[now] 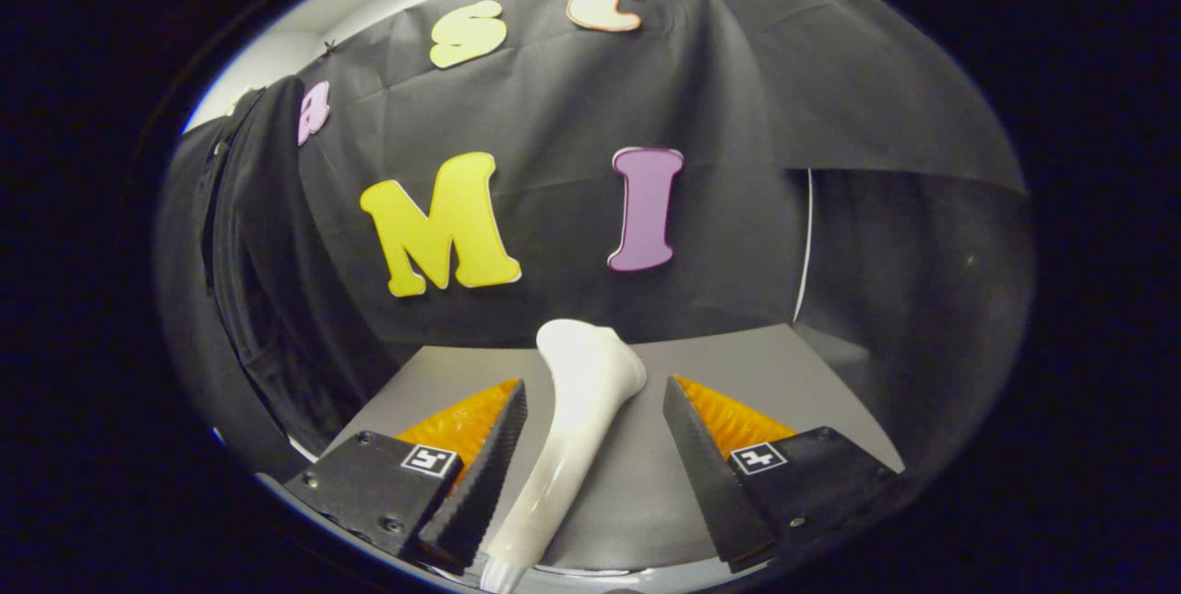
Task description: Iron the clothes twice with a garment steamer, once on the left side and once on the right side.
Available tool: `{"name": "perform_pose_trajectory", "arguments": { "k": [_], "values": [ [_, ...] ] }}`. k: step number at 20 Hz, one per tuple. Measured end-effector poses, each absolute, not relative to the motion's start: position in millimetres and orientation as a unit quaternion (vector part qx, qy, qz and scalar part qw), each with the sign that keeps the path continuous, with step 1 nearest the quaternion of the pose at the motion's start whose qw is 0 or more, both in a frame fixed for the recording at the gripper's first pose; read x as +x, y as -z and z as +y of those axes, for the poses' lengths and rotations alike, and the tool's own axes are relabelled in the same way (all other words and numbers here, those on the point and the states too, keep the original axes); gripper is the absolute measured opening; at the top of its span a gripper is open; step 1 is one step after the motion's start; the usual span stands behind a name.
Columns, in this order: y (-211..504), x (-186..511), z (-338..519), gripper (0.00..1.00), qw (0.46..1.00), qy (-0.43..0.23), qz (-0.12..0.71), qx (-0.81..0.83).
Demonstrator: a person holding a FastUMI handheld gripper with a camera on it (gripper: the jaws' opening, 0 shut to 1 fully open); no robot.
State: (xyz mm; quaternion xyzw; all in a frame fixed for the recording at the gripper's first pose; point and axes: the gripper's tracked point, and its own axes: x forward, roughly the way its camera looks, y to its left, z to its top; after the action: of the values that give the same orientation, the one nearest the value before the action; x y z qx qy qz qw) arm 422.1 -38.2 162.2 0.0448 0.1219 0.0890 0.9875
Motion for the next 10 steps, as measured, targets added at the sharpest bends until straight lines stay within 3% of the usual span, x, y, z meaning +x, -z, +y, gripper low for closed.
{"name": "perform_pose_trajectory", "arguments": {
  "k": [10],
  "values": [
    [-111.8, 457.0, -23.7, 0.73, 0.969, -0.107, 0.212, 0.068]
  ]
}}
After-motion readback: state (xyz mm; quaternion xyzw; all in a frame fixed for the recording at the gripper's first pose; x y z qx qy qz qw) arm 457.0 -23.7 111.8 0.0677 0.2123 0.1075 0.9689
